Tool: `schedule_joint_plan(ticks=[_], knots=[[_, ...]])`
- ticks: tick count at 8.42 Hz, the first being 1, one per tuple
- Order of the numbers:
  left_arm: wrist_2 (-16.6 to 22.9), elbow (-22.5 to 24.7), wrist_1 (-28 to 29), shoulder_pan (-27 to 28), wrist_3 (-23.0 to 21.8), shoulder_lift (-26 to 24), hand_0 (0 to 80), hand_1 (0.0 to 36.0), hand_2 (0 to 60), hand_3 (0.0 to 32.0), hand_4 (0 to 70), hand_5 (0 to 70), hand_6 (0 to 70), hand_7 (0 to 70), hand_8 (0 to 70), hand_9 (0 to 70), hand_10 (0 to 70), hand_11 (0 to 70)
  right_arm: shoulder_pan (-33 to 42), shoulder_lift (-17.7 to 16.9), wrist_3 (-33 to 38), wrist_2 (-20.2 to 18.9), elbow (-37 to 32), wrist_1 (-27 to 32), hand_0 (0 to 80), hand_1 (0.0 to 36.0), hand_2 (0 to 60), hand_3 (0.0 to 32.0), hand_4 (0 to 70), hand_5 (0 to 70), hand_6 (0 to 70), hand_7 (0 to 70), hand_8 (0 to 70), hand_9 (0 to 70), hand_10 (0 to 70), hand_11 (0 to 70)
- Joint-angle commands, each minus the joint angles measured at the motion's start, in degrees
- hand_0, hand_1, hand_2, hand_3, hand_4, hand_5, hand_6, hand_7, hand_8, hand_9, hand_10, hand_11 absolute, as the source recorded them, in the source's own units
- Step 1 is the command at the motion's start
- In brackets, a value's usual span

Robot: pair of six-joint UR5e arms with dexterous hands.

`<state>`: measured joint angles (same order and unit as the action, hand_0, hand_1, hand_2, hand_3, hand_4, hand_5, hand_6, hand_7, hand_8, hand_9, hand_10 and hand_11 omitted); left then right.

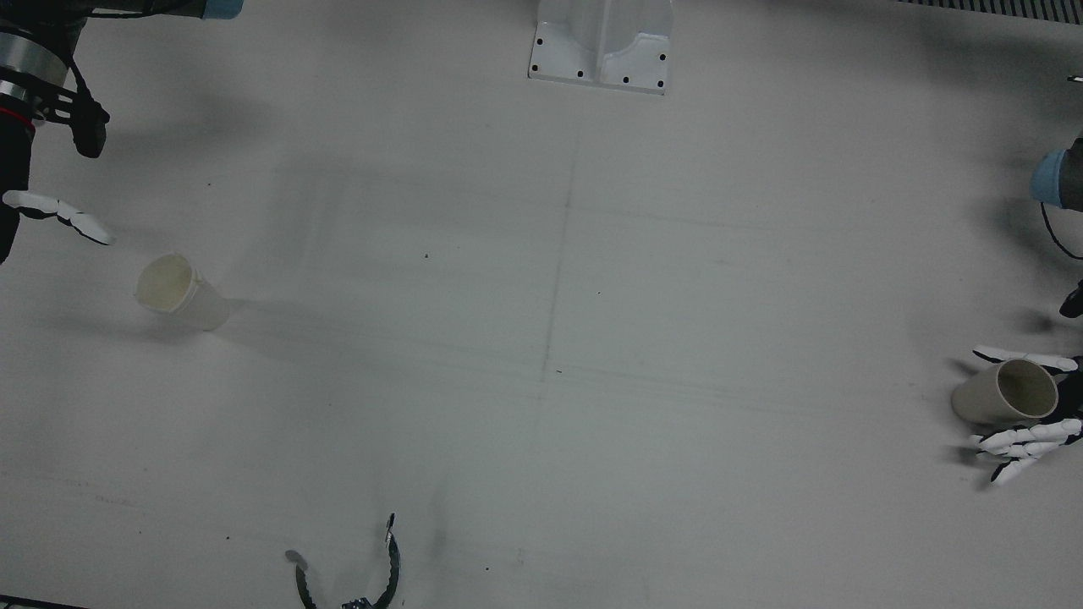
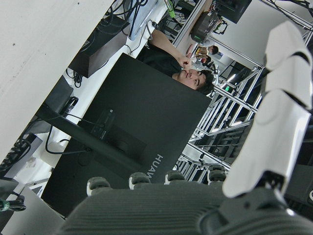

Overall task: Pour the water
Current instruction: 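Close the left hand fingers around the white paper cup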

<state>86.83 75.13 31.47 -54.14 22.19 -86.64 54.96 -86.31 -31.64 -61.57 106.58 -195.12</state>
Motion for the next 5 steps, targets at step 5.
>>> schedule_joint_plan(ticks=[5], knots=[[-0.08,0.2,-1.94,0.0,-0.65,0.06,80.0,36.0,0.0,0.0,70.0,1.3,57.7,70.0,19.4,28.4,12.9,23.1,-0.02,0.09,0.0,0.04,-0.14,0.0,46.8,16.4,14.9,21.8,0.0,5.0,2.4,0.0,0.9,0.0,0.0,0.0]])
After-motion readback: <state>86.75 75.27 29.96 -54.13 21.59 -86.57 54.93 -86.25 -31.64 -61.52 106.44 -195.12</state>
